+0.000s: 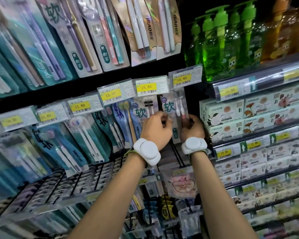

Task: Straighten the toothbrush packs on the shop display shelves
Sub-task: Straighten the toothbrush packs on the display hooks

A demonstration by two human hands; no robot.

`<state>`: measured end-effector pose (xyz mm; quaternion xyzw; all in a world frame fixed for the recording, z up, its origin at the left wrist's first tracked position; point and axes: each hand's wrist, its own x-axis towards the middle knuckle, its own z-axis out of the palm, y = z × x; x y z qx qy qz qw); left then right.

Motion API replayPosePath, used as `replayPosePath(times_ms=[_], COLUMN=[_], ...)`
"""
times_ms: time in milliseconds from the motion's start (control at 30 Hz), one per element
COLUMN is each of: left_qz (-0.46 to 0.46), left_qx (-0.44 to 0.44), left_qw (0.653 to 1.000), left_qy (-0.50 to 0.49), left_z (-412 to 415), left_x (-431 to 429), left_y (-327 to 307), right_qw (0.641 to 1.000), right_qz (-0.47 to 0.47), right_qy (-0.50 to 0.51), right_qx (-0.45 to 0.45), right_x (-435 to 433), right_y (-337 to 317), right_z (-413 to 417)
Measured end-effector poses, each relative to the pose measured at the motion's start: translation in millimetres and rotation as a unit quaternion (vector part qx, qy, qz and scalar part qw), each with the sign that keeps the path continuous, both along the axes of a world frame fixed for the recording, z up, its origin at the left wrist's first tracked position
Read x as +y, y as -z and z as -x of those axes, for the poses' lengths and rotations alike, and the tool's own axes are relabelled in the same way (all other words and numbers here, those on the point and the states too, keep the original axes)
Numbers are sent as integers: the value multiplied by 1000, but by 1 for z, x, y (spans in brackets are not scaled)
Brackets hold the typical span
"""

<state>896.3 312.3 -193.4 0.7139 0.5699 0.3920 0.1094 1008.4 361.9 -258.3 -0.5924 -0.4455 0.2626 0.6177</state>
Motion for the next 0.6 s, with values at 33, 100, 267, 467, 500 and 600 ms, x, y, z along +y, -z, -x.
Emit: replayPosePath(times_ms=[33, 100, 267, 467, 500, 600], left_qz=[7, 24, 21, -1, -6, -31], left_qx=[-5, -20, -52, -176, -202, -234], left_qw=[1000, 999, 998, 981, 974, 960], left_qy=[7, 24, 4, -86, -103, -152], left_z=[1, 7, 21, 50, 58, 84], left_x=[-3, -9, -19, -34, -38, -50], left_y=[3, 8, 24, 46, 48, 54], right_qw=[1000, 1000, 996, 993, 993, 995], right_qz=[5, 24, 72, 43, 41, 44], right_qy=[2, 1, 36, 71, 65, 23], right_qx=[1, 3, 23, 86, 85, 86], right_x=[1, 4, -2, -34, -38, -50], right_y=[1, 0, 2, 11, 13, 15], right_z=[1, 3, 6, 21, 27, 49])
